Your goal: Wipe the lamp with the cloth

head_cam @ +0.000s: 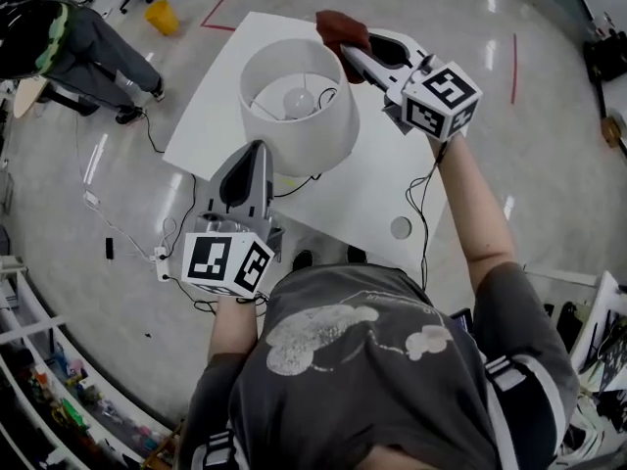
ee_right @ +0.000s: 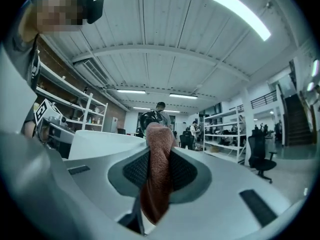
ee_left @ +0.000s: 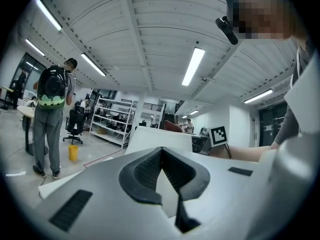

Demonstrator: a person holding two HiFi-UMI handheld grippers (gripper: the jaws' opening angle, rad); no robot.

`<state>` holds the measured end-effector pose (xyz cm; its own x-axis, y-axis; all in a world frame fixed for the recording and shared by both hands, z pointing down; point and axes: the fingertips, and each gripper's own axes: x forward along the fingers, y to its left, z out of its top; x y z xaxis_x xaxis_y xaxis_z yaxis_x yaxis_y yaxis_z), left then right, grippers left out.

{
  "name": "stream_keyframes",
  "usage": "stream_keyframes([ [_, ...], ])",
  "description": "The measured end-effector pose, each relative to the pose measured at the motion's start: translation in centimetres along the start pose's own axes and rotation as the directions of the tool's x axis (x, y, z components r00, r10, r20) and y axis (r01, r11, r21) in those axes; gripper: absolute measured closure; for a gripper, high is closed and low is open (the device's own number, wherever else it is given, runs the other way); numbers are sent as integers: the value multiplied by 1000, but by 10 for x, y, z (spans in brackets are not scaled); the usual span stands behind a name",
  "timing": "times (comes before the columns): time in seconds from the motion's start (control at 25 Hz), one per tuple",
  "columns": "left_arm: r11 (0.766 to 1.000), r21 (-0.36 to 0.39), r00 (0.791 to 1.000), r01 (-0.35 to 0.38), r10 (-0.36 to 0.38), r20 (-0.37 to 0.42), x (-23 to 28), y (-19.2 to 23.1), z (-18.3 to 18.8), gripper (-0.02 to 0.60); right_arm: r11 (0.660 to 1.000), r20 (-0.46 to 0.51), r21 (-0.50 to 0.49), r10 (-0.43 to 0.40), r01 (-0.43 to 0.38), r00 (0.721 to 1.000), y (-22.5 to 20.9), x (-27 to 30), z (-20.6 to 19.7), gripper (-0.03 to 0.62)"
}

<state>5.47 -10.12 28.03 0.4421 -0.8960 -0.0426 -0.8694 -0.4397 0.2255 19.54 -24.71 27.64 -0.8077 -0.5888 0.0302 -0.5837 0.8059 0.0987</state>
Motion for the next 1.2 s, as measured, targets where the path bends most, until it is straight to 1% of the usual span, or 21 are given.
stream_keyframes([
  [0.12, 999, 3, 999, -39, 39, -4, 0, -3, -3, 574, 997, -15, -12, 75, -75, 997, 3, 11, -5, 503],
  [0.2, 998, 4, 998, -67, 67, -9, -1, -4, -7, 574, 994, -23, -4, 106, -106, 994, 2, 16, -12, 503],
  [0.32, 994, -1, 994, -106, 106, -21, -5, -5, -16, 574, 992, -31, 13, 128, -128, 991, 0, 20, -25, 503],
  [0.48, 990, -9, 990, -139, 139, -31, -7, -4, -22, 574, 990, -40, 42, 140, -138, 989, -3, 20, -39, 503],
  [0.6, 987, -18, 986, -160, 159, -40, -9, -3, -28, 574, 988, -61, 74, 138, -133, 989, -5, 18, -57, 503],
  [0.84, 982, -42, 981, -186, 184, -53, -17, -4, -42, 574, 984, -92, 151, 114, -99, 989, -5, 1, -99, 503],
  [1.08, 982, -59, 983, -178, 174, -63, -13, -13, -57, 574, 977, -138, 203, 98, -69, 986, -4, -13, -137, 503],
  [1.2, 986, -63, 987, -153, 150, -49, -16, -21, -52, 574, 980, -153, 194, 63, -32, 986, -5, -28, -137, 503],
])
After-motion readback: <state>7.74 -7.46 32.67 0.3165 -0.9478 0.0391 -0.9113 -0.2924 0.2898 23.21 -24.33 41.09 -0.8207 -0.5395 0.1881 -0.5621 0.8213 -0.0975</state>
